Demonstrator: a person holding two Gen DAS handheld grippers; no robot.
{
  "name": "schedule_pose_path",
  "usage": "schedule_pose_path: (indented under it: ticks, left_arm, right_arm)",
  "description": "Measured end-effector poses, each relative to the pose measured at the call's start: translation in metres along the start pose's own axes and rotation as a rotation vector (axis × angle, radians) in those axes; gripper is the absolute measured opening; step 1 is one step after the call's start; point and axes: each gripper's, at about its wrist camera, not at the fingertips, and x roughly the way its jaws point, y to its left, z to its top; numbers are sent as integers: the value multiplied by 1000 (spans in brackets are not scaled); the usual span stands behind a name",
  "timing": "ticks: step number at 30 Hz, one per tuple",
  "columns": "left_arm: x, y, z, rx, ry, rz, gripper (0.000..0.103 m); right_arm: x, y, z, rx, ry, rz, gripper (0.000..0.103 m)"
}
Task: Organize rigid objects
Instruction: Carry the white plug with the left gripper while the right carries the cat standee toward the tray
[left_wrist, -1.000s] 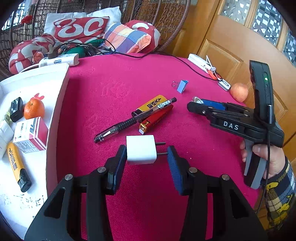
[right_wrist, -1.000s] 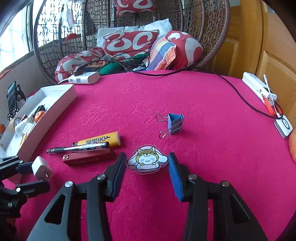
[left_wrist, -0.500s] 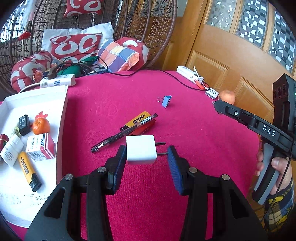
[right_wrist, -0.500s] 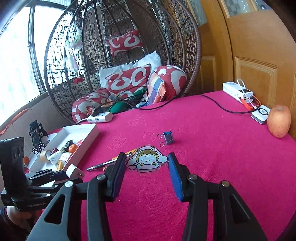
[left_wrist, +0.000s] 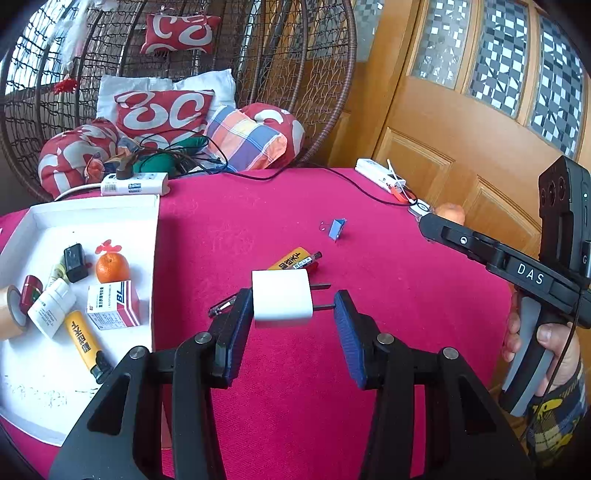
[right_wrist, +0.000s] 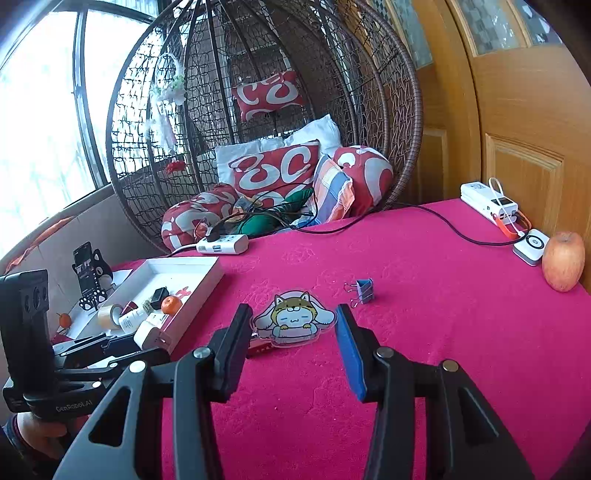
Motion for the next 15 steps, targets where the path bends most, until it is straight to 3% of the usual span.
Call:
schedule_pose_path:
  ticks: [15]
  left_arm:
    - [-18,25,1,-63,-54,9,45]
  right_arm:
    - [3,28,2,-43,20,48,46]
